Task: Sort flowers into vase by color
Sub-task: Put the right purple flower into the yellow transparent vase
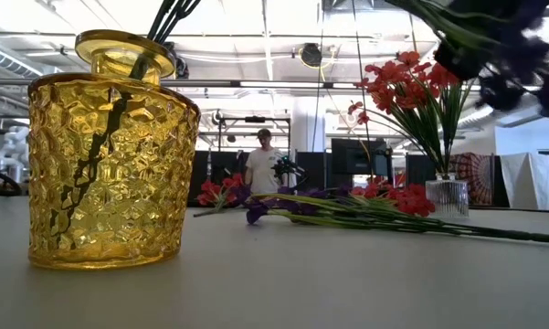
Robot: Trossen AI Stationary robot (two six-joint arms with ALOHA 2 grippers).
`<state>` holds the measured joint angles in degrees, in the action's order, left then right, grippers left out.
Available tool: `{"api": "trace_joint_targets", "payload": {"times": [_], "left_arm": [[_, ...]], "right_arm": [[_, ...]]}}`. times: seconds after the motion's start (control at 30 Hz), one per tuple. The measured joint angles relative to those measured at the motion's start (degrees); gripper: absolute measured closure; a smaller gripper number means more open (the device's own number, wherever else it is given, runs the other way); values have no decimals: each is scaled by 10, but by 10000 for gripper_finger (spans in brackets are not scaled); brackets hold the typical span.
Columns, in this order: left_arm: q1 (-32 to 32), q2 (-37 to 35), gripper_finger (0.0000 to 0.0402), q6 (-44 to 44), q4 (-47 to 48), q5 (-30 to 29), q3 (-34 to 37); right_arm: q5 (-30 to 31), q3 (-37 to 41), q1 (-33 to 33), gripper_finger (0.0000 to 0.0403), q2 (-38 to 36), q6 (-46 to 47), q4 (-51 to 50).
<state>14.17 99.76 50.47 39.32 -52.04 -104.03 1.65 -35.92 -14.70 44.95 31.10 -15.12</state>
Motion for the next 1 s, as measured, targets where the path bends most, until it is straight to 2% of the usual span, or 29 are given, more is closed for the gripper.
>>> {"api": "trace_joint_targets", "payload": {"times": [0.27,0.53,0.83,1.0], "left_arm": [[-7,0,235,236,-31,-12,0],[-9,0,235,448,-142,8,0],[-29,10,235,494,-179,83,1],[-40,31,235,520,-180,98,1]], "right_arm": [[-2,0,37,397,0,29,85],[-34,0,65,397,0,74,145],[-81,0,82,397,0,123,214],[-82,0,91,397,0,137,218]]}}
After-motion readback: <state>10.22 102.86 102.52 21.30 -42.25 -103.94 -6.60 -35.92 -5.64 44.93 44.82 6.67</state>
